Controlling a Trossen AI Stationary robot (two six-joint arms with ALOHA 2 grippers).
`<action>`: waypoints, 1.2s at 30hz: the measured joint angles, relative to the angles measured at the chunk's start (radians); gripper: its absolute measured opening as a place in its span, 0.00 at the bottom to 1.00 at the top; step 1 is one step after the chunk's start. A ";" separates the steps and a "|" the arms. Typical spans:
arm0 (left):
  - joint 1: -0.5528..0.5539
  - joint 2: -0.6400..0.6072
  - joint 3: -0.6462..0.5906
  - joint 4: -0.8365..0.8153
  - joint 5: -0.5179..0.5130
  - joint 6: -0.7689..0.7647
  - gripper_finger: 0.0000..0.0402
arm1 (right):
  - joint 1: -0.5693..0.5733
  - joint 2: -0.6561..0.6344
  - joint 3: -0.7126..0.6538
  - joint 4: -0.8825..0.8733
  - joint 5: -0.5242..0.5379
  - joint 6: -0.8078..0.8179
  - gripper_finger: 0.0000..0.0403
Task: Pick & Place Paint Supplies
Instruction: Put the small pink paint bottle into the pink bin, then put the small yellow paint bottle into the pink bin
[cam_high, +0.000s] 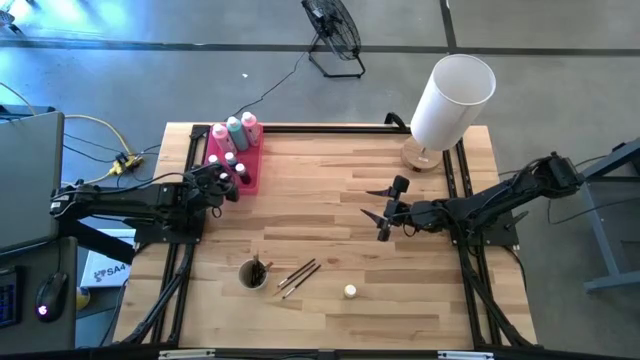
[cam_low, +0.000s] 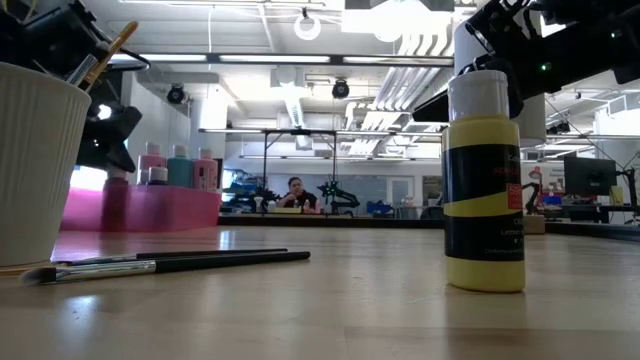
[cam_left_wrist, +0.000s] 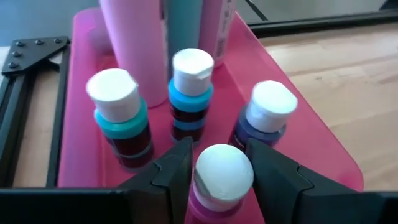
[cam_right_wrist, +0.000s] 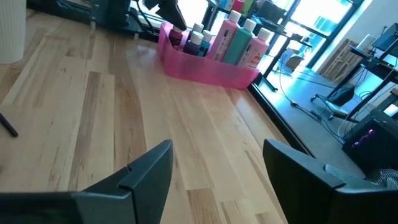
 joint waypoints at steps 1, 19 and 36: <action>0.000 0.000 0.000 0.009 0.013 0.015 0.37 | 0.000 0.000 0.000 0.000 0.000 0.000 0.61; 0.000 0.000 0.164 0.097 0.051 0.267 0.57 | 0.000 0.000 0.000 0.000 0.000 -0.022 0.61; 0.000 0.062 0.200 0.352 0.186 0.258 0.57 | 0.001 0.000 0.000 0.001 -0.014 -0.026 0.61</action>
